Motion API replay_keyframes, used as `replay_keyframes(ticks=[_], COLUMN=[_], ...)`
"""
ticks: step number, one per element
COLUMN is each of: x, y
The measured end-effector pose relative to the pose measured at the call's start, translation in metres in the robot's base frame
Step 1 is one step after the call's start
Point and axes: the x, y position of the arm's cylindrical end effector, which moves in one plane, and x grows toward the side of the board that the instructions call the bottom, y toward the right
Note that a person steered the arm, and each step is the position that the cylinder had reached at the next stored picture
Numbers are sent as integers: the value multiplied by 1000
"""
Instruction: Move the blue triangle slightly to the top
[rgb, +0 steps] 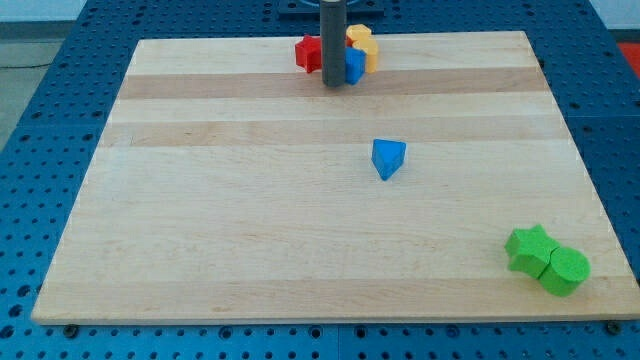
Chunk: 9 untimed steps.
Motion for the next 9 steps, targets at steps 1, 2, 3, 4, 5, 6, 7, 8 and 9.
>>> replay_keyframes(ticks=[1, 2, 3, 4, 5, 6, 7, 8, 9], x=[-1, 0, 47, 96, 155, 222, 215, 191, 168], y=[-1, -6, 4, 66, 116, 110, 70, 72, 74])
